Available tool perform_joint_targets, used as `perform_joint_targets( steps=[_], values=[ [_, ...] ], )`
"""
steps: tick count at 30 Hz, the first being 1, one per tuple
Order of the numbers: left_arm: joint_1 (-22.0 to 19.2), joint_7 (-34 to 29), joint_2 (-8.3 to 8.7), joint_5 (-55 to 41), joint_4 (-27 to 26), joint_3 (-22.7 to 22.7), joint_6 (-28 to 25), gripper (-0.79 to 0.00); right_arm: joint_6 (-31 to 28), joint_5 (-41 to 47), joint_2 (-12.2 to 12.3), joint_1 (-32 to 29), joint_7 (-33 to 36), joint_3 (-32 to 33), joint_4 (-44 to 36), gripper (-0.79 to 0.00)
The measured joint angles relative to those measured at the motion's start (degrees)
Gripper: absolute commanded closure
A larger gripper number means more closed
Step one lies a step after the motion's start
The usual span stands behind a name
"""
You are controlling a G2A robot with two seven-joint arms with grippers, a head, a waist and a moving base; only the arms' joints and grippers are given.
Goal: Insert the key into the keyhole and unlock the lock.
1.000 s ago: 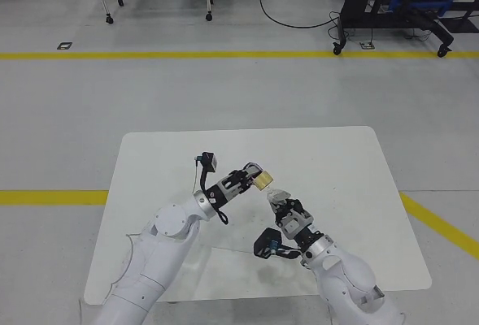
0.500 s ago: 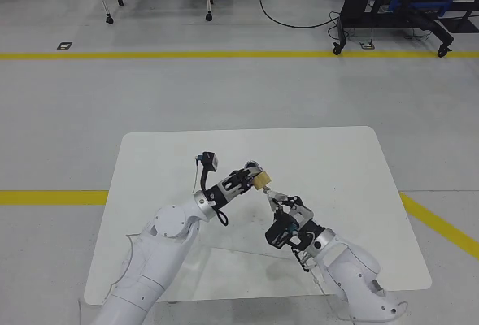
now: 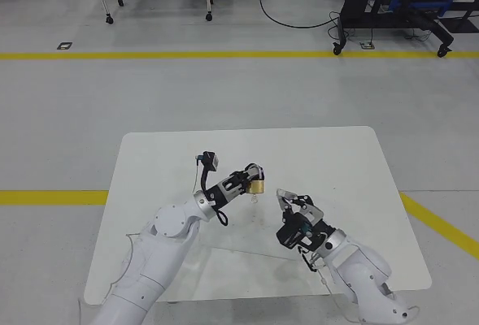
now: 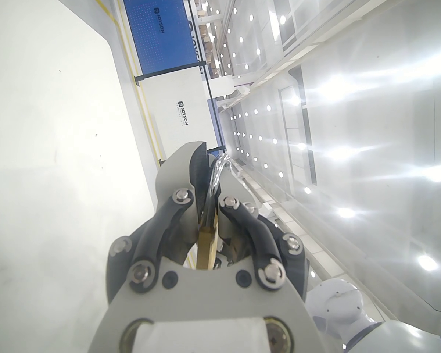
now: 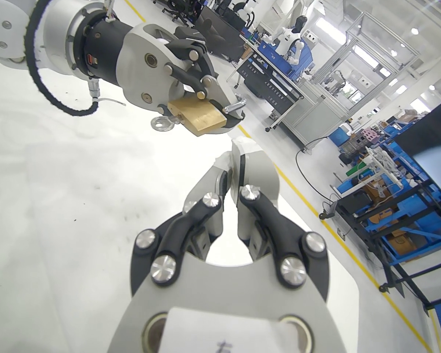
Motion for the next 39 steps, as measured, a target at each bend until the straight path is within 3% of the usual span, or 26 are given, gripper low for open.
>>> perform_joint_targets(
  steps=[1, 2, 3, 10, 15, 19, 24, 29, 34, 39],
  values=[
    [-0.2, 0.2, 0.14, 1.5, 0.2, 0.0, -0.4, 0.000, 0.3, 0.1, 0.0, -0.2, 0.1, 0.4, 0.0, -0.308],
    [-0.3, 0.3, 0.28, 3.1, 0.4, 0.0, -0.7, 0.000, 0.7, 0.5, 0.1, -0.3, 0.1, 0.9, -0.1, -0.594],
    [-0.4, 0.4, 0.42, 5.0, 0.7, 0.1, -1.0, 0.000, 1.0, 1.1, 0.1, -0.4, 0.2, 1.5, -0.1, -0.785],
    [-1.1, -2.9, 0.97, 15.8, 2.3, 2.8, 1.0, 0.000, 1.4, 3.5, 0.2, -1.2, 0.1, 3.6, -0.6, -0.785],
    [-1.9, -1.0, 1.39, 25.4, 2.4, 4.6, 4.6, -0.785, 1.4, 3.5, 0.2, -1.2, 0.1, 3.6, -0.6, -0.785],
    [-1.2, 1.2, 1.73, 35.8, 0.0, 6.7, 11.1, -0.785, 1.4, 3.5, 0.2, -1.2, 0.1, 3.6, -0.6, -0.785],
    [-0.2, 0.3, 2.16, 41.8, -4.0, 7.1, 20.4, -0.785, 1.4, 3.5, 0.2, -1.2, 0.1, 3.6, -0.6, -0.785],
    [2.2, 1.5, 2.93, 42.0, -10.6, 4.3, 23.8, -0.785, 1.4, 3.5, 0.2, -1.2, 0.1, 3.6, -0.6, -0.785],
    [7.9, 5.2, 4.29, 35.7, -20.9, -3.2, 19.5, -0.785, 1.4, 3.5, 0.2, -1.2, 0.1, 3.6, -0.6, -0.785],
    [14.8, 15.2, 5.28, 28.2, -28.3, -12.0, 8.0, -0.785, 1.4, 3.5, 0.2, -1.2, 0.1, 3.6, -0.6, -0.785]
  ],
)
